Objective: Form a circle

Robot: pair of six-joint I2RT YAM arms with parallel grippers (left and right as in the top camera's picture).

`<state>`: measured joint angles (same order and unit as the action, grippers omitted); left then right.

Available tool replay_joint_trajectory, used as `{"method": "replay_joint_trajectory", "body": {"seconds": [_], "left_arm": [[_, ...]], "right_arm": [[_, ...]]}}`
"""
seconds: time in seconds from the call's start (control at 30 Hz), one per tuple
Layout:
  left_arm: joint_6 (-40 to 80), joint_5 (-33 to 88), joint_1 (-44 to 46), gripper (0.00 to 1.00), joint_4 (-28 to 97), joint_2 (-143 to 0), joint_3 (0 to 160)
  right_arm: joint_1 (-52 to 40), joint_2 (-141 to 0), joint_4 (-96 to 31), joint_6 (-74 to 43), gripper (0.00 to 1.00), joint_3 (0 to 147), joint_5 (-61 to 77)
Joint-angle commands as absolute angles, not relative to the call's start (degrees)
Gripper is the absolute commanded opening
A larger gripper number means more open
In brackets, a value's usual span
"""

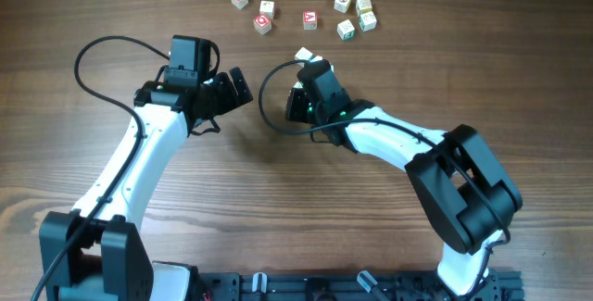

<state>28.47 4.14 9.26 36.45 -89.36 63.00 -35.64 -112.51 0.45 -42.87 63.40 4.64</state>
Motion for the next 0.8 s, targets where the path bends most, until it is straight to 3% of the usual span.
{"method": "replay_joint_trajectory", "body": {"seconds": [0.0,0.6,0.77], "left_arm": [[27.4,3.6,9.1,1.0,36.5,-89.3,62.9],[27.4,3.6,9.1,1.0,36.5,-89.3,62.9],[27.4,3.6,9.1,1.0,36.5,-89.3,62.9]], "right_arm": [[-35.8,-113.0,0.3,-43.7,0.05,63.9,3.4],[-35.8,-110.9,-0.5,-39.6,0.05,69.3,3.4],[-35.8,-108.0,-6.0,-39.2,0.05,69.4,-3.4]]}}
